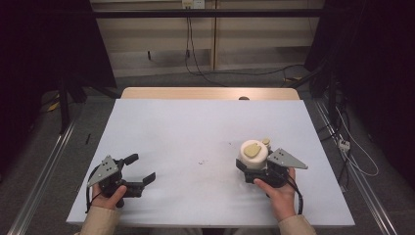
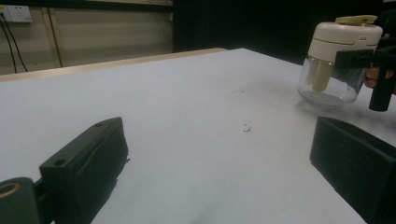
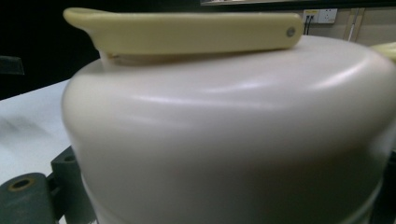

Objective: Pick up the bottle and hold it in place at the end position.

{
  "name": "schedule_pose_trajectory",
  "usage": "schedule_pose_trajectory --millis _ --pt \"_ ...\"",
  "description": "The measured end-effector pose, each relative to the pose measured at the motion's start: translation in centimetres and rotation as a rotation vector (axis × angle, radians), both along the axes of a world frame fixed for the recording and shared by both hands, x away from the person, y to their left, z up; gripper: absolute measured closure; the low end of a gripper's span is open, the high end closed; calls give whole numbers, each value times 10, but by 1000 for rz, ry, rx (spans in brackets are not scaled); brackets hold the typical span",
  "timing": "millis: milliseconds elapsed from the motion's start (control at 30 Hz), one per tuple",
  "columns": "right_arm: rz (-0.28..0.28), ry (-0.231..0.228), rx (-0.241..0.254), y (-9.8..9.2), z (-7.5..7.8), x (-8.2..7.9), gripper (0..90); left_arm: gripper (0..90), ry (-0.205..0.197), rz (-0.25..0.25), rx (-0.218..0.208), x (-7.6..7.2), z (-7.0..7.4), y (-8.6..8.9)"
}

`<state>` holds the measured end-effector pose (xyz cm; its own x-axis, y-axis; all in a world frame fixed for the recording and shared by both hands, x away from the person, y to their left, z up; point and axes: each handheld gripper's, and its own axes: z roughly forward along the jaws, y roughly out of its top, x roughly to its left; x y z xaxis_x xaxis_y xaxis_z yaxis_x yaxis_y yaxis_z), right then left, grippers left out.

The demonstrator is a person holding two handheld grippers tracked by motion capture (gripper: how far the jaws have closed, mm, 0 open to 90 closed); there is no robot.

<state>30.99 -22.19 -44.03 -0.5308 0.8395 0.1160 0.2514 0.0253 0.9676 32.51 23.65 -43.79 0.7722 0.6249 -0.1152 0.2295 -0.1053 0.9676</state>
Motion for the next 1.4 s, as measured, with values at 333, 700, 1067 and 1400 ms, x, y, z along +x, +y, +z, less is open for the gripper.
schedule_pose_trajectory --millis 333,700,1067,1400 --pt "1 -1 3 6 2 8 68 35 3 -2 -1 0 0 -1" --pt "6 -9 7 13 4 17 68 35 3 -4 -3 0 -1 -1" --pt "9 -18 12 19 5 24 68 35 4 -4 -3 0 -1 -1" --pt "11 -21 10 25 5 31 68 35 3 -5 -1 0 -1 -1"
